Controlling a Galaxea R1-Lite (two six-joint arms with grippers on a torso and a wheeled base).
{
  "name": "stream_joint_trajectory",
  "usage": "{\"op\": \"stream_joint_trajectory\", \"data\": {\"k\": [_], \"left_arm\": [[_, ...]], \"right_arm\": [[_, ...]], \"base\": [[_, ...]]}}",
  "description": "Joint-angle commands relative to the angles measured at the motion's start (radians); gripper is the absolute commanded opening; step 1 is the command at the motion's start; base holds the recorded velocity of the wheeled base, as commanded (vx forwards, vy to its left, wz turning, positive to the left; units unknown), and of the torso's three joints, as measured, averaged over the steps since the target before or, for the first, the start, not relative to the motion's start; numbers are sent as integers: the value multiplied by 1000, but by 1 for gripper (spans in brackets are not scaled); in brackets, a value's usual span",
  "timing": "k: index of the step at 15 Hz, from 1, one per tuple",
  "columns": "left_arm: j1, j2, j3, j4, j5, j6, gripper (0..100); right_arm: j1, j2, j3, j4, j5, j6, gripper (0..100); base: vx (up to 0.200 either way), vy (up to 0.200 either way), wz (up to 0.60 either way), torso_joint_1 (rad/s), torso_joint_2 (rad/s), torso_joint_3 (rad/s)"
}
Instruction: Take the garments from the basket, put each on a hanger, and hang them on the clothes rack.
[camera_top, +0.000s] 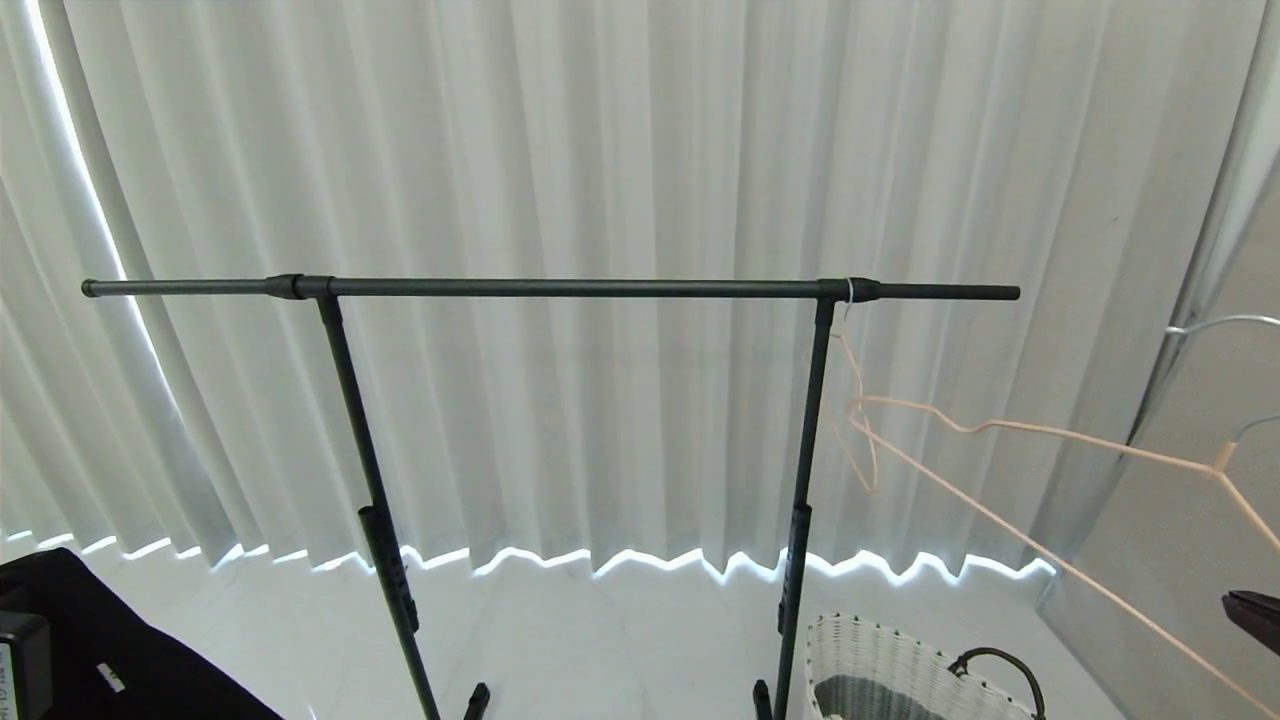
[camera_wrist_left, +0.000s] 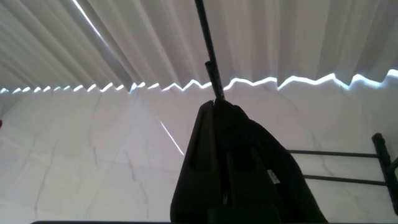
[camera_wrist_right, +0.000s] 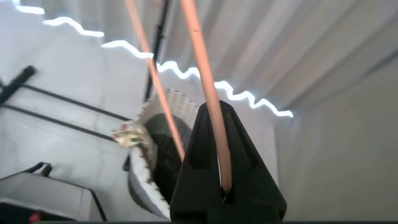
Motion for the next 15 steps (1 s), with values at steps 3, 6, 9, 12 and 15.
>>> {"op": "stream_joint_trajectory", "data": {"k": [3, 6, 9, 12, 15], "left_arm": [[0, 0, -13, 0, 2, 0, 0], [0, 4, -28, 0, 2, 1, 0], [0, 15, -5, 0, 2, 3, 0], [-10, 14, 15, 0, -4, 1, 0], [-67, 11, 34, 0, -81, -3, 0]], "right_arm": [[95, -11, -5, 1, 1, -1, 0], [160, 33, -18, -6, 6, 1, 0], [169, 107, -58, -6, 93, 9, 0], [216, 190, -110, -6, 173, 7, 0], [292, 280, -144, -13, 177, 22, 0]], "base": [[0, 200, 0, 6, 7, 4], [0, 200, 0, 1, 1, 4], [0, 200, 0, 2, 2, -1], [0, 133, 0, 2, 2, 2], [0, 0, 0, 0, 0, 0]]}}
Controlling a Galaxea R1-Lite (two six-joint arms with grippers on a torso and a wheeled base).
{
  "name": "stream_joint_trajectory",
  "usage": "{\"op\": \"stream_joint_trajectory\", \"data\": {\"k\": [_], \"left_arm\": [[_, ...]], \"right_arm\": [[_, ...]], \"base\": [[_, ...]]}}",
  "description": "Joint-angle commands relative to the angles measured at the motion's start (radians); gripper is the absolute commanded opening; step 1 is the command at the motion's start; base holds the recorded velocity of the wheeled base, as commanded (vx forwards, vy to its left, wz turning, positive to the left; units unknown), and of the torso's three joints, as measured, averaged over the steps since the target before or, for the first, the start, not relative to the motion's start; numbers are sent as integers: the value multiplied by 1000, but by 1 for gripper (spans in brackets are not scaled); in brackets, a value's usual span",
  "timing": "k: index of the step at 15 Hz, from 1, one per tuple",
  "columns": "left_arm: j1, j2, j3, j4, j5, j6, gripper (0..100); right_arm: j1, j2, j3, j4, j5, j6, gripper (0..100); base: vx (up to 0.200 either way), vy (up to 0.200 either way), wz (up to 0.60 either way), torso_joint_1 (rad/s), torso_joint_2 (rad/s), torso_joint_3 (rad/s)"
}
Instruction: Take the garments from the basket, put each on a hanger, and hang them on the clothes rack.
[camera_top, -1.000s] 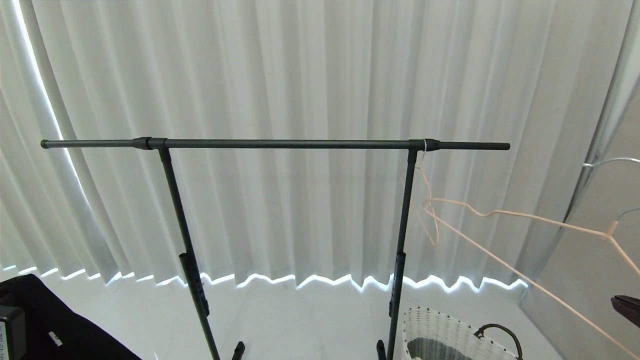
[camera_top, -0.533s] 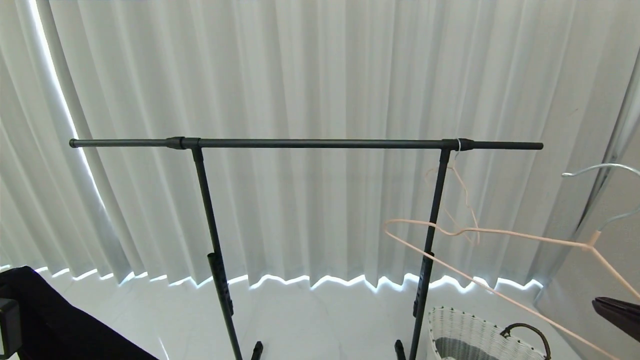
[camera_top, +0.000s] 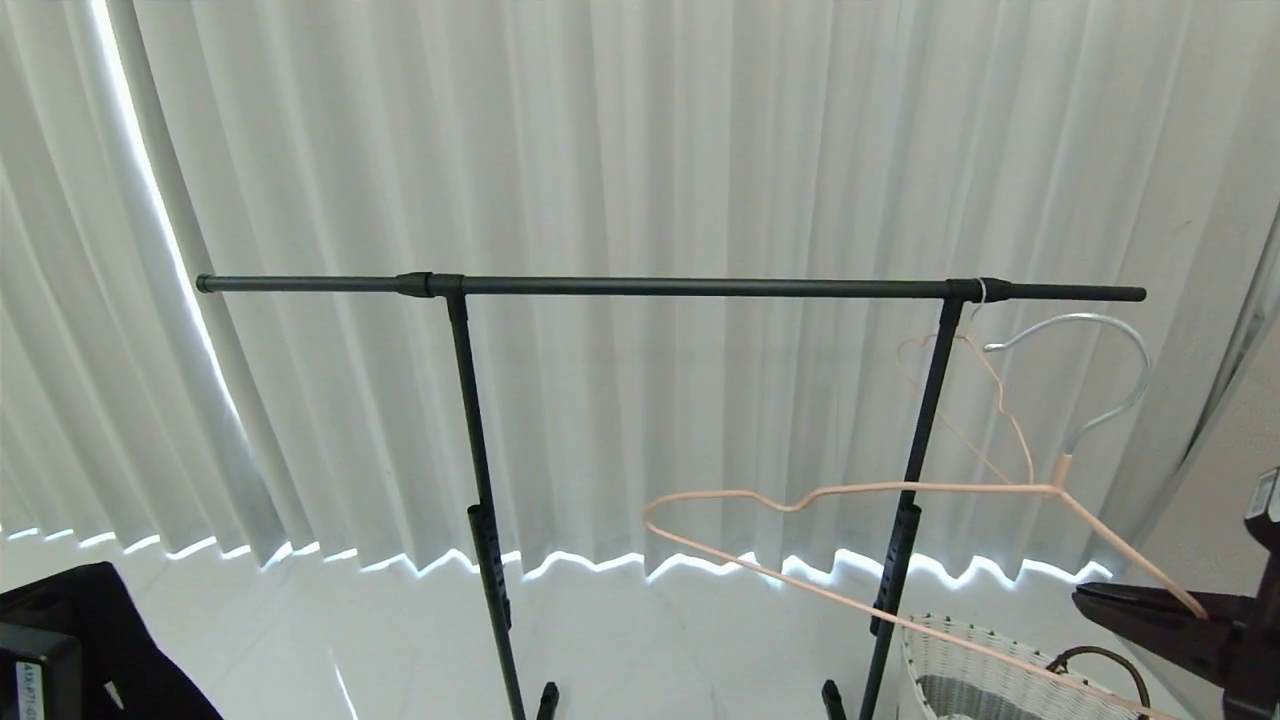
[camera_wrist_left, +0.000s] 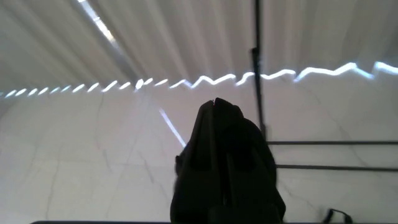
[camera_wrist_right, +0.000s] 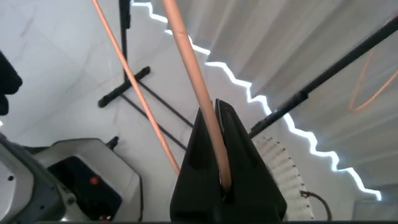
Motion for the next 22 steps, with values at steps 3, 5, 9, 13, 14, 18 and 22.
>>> {"op": "stream_joint_trajectory", "data": {"k": [3, 5, 9, 13, 14, 18, 22], "left_arm": [[-51, 76, -37, 0, -78, 12, 0], [-51, 172, -111, 3, -71, 0, 0], [-133, 399, -262, 4, -71, -146, 0], [-337, 579, -413, 3, 39, -416, 0], [-358, 612, -439, 3, 54, -434, 0], [-370, 665, -485, 3, 59, -437, 0], [-399, 668, -485, 1, 84, -440, 0]], "right_arm": [[169, 198, -19, -116, 16, 109, 0], [263, 288, -20, -221, 13, 215, 0], [358, 413, -23, -371, 11, 324, 0], [361, 439, -30, -403, 9, 341, 0], [361, 446, -30, -403, 9, 344, 0], [338, 489, -43, -409, -67, 376, 0], [318, 534, -109, -413, -75, 416, 0]], "base": [[0, 0, 0, 0, 0, 0], [0, 0, 0, 0, 0, 0], [0, 0, 0, 0, 0, 0], [0, 0, 0, 0, 0, 0], [0, 0, 0, 0, 0, 0], [0, 0, 0, 0, 0, 0], [0, 0, 0, 0, 0, 0]]}}
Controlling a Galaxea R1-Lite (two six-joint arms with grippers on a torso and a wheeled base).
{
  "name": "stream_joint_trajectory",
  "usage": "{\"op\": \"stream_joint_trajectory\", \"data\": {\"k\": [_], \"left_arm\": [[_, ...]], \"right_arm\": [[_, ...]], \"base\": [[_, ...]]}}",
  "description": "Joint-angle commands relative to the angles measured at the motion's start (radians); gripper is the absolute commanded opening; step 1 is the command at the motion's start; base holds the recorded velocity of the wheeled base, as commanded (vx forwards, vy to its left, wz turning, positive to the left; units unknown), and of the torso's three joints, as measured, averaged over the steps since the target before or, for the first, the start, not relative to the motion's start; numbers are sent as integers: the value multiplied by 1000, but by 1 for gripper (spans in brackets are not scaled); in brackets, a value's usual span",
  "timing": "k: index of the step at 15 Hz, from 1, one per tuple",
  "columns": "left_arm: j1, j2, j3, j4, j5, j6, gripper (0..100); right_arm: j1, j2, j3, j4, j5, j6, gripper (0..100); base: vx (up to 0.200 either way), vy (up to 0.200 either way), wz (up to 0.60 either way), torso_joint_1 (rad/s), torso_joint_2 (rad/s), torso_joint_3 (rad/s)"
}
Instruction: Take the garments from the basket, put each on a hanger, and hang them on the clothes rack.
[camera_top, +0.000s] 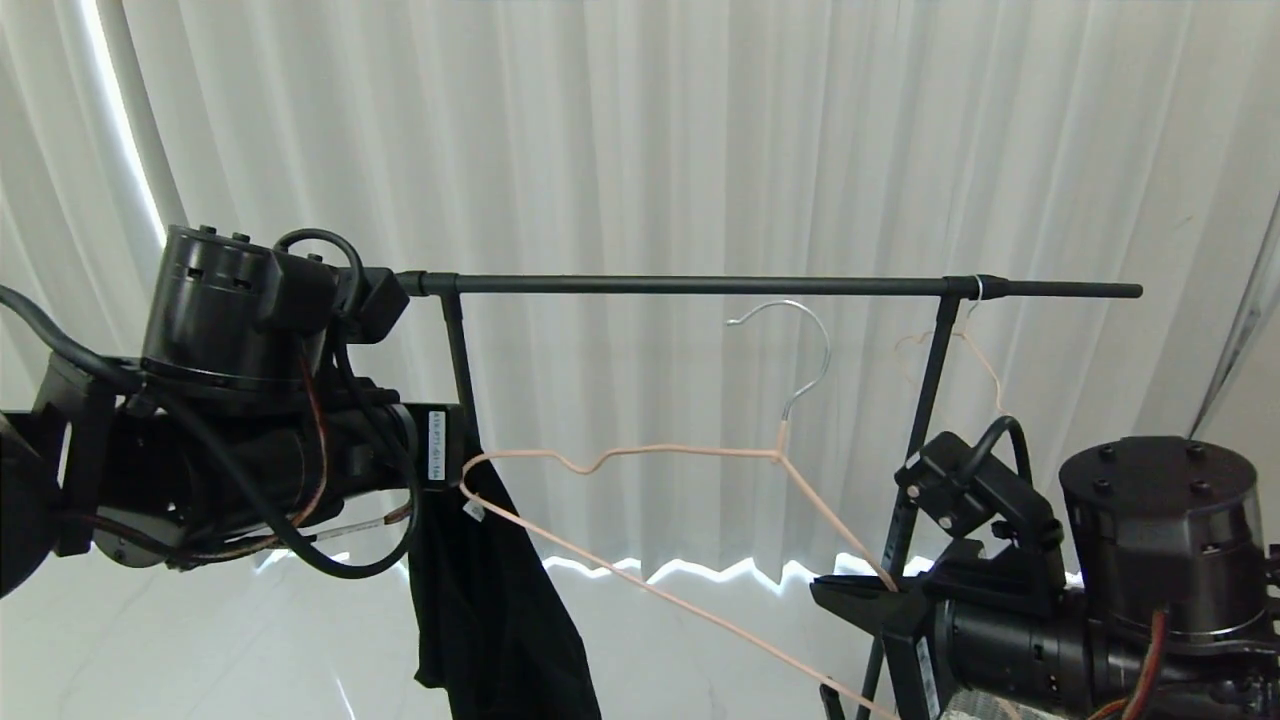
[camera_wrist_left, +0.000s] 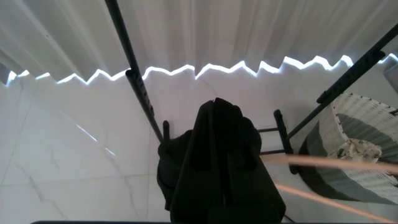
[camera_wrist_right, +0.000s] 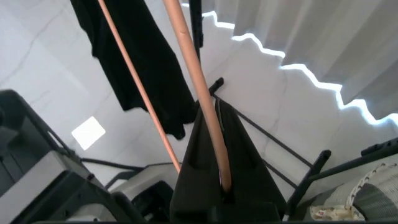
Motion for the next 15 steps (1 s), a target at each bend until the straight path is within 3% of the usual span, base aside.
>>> {"op": "stream_joint_trajectory", "data": {"k": [1, 7, 12, 15], "left_arm": [[-13, 6, -1, -1, 6, -2, 0], [-22, 2, -1, -1, 42, -4, 0], [-79, -1, -7, -1, 49, -4, 0], [-118, 0, -30, -1, 73, -43, 0]], "right_arm": [[-4, 36, -41, 1, 2, 0, 0], [8, 111, -130, -1, -35, 13, 0], [48, 149, -185, -1, -38, 14, 0], [72, 166, -205, 1, -40, 14, 0]], "base": [[0, 0, 0, 0, 0, 0], [0, 0, 0, 0, 0, 0], [0, 0, 0, 0, 0, 0], [0, 0, 0, 0, 0, 0]]}}
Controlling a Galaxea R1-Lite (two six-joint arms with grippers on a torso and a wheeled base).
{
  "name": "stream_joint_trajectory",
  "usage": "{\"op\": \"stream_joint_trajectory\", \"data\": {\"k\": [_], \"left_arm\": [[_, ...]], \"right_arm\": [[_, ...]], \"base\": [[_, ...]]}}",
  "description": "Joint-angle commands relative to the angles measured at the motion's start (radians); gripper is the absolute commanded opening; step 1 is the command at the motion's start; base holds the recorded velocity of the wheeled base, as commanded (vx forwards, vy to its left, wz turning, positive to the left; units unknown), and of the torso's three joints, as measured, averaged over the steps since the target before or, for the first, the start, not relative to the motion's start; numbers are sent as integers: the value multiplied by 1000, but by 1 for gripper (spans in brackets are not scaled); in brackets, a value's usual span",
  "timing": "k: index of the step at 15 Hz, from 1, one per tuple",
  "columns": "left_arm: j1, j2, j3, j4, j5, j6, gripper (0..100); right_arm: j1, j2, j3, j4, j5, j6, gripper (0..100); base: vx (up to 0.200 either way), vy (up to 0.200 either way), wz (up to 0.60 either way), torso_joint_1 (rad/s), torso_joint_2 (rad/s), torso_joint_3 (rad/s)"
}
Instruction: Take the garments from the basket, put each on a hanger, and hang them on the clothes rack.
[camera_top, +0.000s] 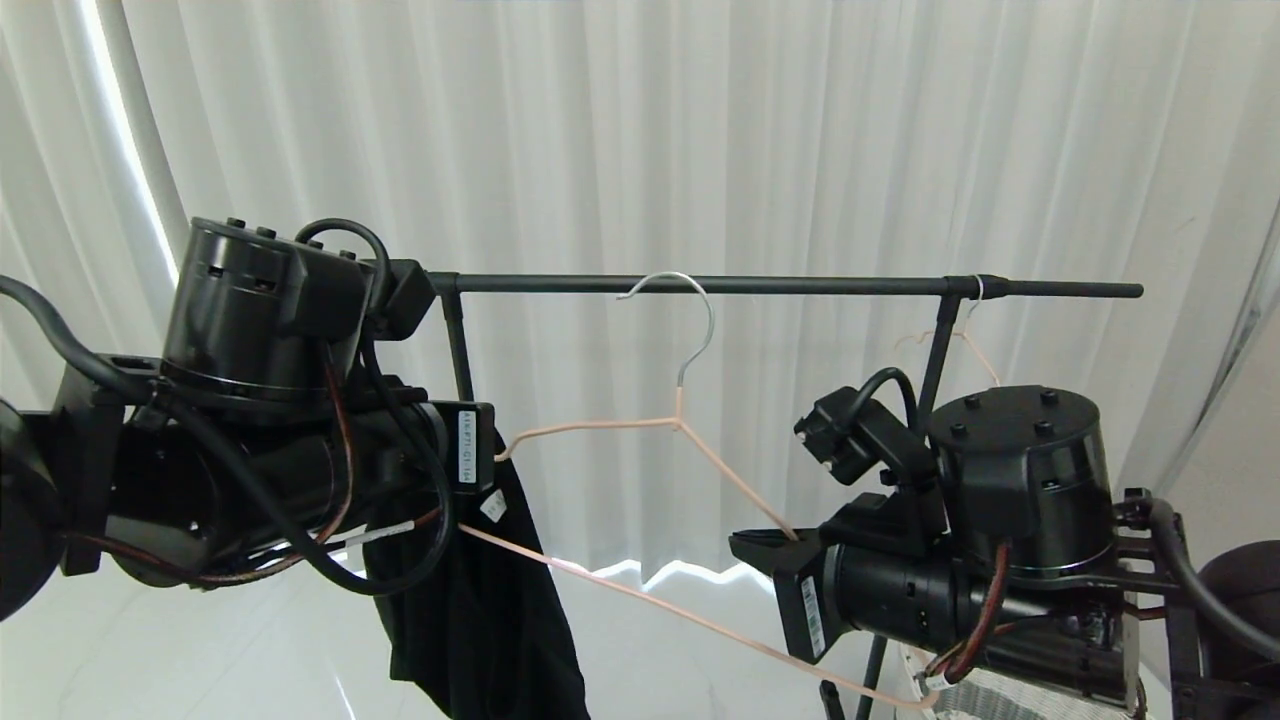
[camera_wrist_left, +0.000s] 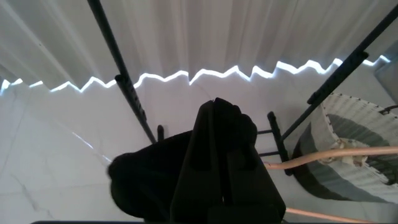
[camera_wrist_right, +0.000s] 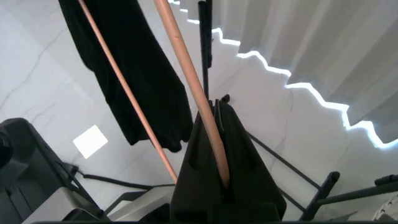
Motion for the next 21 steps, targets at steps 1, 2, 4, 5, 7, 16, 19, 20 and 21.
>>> {"op": "stream_joint_trajectory", "data": {"k": [1, 2, 4, 5, 7, 16, 19, 20, 21], "left_arm": [[-32, -3, -10, 0, 13, -13, 0], [-53, -4, -13, 0, 18, -25, 0], [-93, -3, -24, 0, 25, -44, 0], [-113, -3, -30, 0, 27, -44, 0], [-147, -1, -48, 0, 27, -44, 0], [-165, -1, -35, 0, 130, -41, 0], [-144, 0, -33, 0, 130, -37, 0], [-136, 0, -35, 0, 130, -37, 0], [-135, 0, -33, 0, 130, -37, 0]], "right_arm": [[18, 16, -11, 1, 0, 0, 0], [27, 20, -18, 1, 0, 1, 0], [47, 37, -34, 0, -1, 3, 0], [56, 43, -47, 0, -1, 12, 0], [79, 68, -77, 0, -29, 32, 0], [79, 56, -77, 3, -110, 64, 0], [23, 13, -28, 6, -110, 57, 0], [6, -6, -7, 6, -110, 53, 0], [-11, -17, 9, 7, -110, 53, 0]], "base": [[0, 0, 0, 0, 0, 0], [0, 0, 0, 0, 0, 0], [0, 0, 0, 0, 0, 0], [0, 0, 0, 0, 0, 0], [0, 0, 0, 0, 0, 0], [0, 0, 0, 0, 0, 0], [0, 0, 0, 0, 0, 0], [0, 0, 0, 0, 0, 0], [0, 0, 0, 0, 0, 0]]}}
